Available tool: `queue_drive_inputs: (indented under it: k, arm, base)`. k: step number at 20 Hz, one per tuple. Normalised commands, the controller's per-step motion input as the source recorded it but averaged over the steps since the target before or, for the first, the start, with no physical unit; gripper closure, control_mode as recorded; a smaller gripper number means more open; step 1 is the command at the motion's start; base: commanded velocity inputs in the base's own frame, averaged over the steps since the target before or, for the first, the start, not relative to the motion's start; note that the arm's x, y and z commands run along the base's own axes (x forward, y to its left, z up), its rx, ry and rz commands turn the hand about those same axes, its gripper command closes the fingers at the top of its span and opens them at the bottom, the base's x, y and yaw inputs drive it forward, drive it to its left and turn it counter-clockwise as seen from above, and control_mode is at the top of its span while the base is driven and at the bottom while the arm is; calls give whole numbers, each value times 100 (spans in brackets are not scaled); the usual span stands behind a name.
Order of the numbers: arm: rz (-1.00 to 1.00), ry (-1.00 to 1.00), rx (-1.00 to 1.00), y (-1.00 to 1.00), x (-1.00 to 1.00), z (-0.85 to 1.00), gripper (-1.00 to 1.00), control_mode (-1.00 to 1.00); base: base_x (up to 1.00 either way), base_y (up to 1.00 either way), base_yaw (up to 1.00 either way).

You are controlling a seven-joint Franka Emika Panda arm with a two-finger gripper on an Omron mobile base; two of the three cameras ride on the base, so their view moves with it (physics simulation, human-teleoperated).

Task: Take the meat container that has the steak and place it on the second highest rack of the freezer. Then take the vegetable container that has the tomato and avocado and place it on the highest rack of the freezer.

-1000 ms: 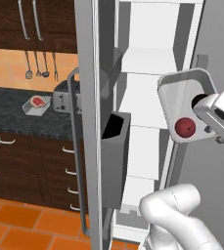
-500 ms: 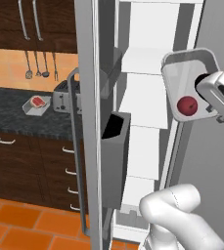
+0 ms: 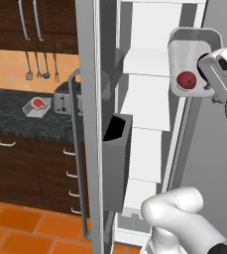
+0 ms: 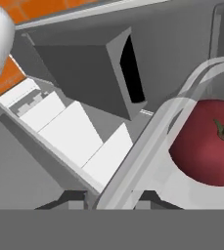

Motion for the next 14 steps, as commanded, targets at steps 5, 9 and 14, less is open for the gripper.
queue_drive_inputs:
  k: [5, 9, 14]
  arm:
    - [-2, 0, 1, 10, 55, 20, 100, -100]
    - [-2, 0, 2, 0, 57, 5, 100, -100]
    - [-11, 0, -1, 17, 66, -1, 100, -100]
  base:
    - [0, 0, 0]
    - [0, 0, 0]
    - [0, 0, 0]
